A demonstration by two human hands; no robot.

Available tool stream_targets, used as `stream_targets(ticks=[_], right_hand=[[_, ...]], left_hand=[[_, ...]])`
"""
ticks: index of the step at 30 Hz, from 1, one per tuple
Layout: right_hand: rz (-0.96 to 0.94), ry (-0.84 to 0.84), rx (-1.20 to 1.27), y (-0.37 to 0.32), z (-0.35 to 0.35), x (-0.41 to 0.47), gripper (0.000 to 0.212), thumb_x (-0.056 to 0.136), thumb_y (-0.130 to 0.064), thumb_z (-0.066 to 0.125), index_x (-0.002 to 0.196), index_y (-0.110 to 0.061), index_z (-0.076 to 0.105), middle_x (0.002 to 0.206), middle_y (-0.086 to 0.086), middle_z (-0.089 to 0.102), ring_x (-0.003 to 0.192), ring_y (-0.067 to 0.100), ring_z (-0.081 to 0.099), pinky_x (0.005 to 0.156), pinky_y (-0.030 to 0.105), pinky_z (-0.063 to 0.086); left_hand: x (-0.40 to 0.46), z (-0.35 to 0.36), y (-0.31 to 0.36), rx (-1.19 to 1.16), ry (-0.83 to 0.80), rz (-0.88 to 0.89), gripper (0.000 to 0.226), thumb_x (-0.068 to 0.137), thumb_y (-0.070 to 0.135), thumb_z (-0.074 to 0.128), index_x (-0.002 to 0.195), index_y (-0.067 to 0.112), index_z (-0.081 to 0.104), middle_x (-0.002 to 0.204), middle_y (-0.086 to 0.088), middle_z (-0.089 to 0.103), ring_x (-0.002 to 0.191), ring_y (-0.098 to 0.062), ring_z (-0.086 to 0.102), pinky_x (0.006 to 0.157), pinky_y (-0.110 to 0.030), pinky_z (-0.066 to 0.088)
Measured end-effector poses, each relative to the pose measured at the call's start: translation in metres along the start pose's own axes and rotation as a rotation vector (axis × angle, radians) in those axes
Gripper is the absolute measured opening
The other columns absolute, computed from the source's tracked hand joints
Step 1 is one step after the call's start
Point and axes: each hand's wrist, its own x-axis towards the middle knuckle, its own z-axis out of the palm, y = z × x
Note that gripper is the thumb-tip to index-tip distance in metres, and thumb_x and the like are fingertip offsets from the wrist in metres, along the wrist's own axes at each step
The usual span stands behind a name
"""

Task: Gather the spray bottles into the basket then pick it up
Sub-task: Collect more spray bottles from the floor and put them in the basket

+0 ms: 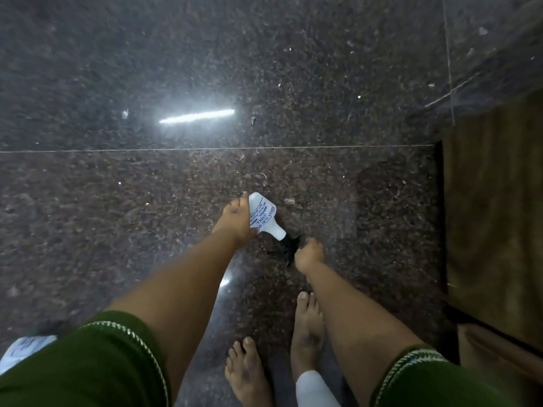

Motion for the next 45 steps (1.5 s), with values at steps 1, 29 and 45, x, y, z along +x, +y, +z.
stream_targets(ticks=[1, 29, 45], right_hand=[[0.02, -0.021, 0.023, 0.001, 0.006, 0.007, 0.044, 0.093, -0.008, 0.05, 0.136, -0.004, 0.041, 0.142, 0.018, 0.042, 0.126, 0.035, 0.046, 0.104, 0.038, 0.044], [-0.338, -0.089, 1.063, -0.024, -0.191, -0.182, 0.037, 0.096, -0.022, 0.052, 0.131, -0.014, 0.042, 0.119, 0.009, 0.061, 0.097, 0.019, 0.061, 0.071, 0.026, 0.051], [-0.299, 0.413, 1.309, 0.093, -0.378, -0.545, 0.046, 0.08, -0.04, 0.068, 0.116, -0.012, 0.059, 0.121, 0.006, 0.065, 0.108, 0.024, 0.062, 0.096, 0.045, 0.051]], left_hand=[[0.007, 0.005, 0.0, -0.012, 0.003, 0.021, 0.099, 0.084, 0.024, 0.069, 0.152, 0.013, -0.002, 0.153, -0.016, 0.028, 0.138, -0.035, 0.03, 0.111, -0.047, 0.034], [-0.163, -0.109, 0.157, -0.666, -0.055, -0.096, 0.067, 0.078, 0.071, 0.051, 0.123, 0.022, 0.051, 0.119, -0.015, 0.063, 0.099, -0.032, 0.066, 0.086, -0.05, 0.056], [-0.473, -0.25, 0.353, -0.341, -0.203, 0.359, 0.089, 0.047, 0.086, 0.06, 0.111, 0.025, 0.056, 0.116, -0.008, 0.064, 0.101, -0.028, 0.066, 0.088, -0.049, 0.056]])
